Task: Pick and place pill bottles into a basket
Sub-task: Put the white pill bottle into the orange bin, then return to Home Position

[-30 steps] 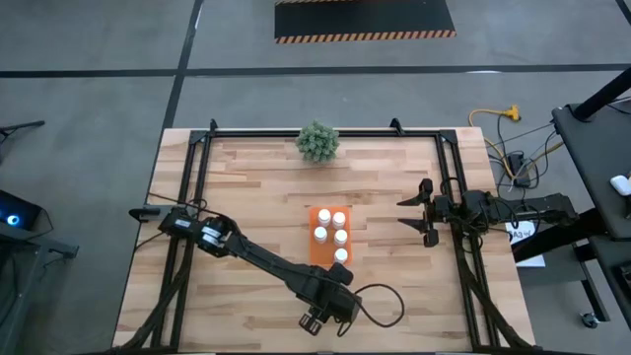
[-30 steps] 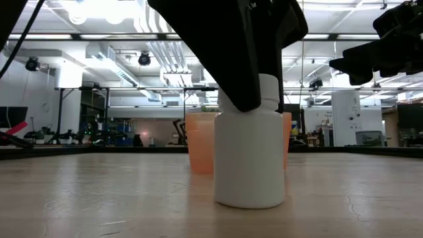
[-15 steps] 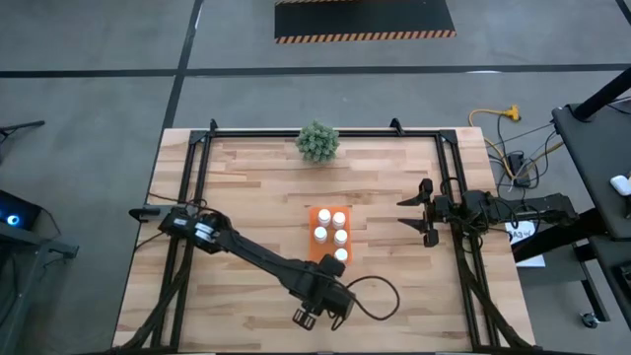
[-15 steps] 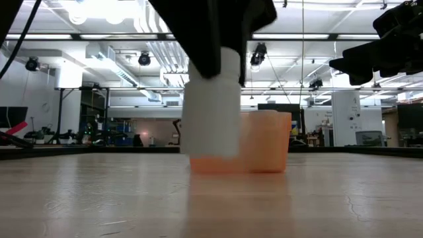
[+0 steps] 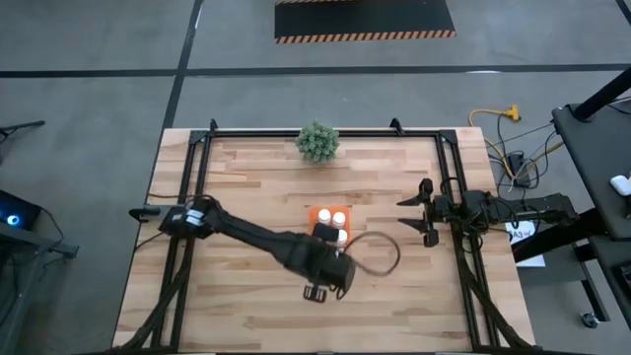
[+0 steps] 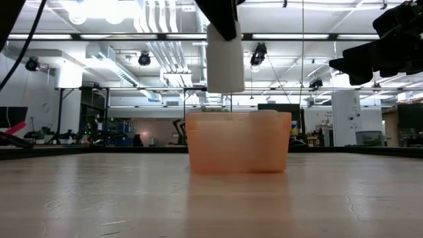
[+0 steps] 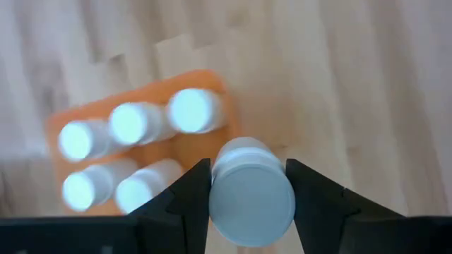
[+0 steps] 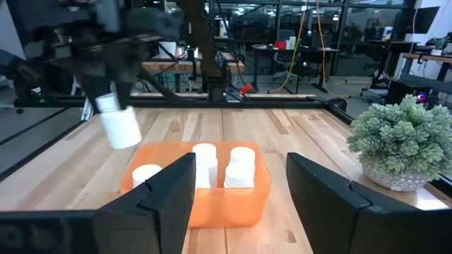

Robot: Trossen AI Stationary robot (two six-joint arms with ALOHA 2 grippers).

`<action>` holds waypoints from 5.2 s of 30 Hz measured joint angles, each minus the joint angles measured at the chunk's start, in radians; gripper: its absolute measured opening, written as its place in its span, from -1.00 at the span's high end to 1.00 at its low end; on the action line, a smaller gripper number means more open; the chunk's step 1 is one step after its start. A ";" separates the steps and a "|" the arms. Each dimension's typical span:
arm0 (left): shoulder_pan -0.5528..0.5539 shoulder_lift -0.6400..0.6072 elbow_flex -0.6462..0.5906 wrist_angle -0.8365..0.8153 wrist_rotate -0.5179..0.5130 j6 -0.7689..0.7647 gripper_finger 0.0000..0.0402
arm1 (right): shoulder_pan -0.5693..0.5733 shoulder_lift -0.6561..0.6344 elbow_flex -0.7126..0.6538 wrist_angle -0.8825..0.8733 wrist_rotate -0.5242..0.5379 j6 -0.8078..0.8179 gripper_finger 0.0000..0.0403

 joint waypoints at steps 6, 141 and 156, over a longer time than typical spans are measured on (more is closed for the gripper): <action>0.053 -0.001 -0.001 -0.019 -0.004 -0.045 0.29 | 0.000 0.000 0.000 0.000 0.000 0.001 -0.04; 0.352 -1.535 -1.800 1.433 0.451 0.142 -0.22 | 0.000 0.012 0.000 -0.003 0.000 -0.054 -0.04; 0.352 -1.971 -1.940 1.356 0.503 0.140 -0.22 | 0.000 0.012 0.000 0.003 0.000 -0.069 -0.04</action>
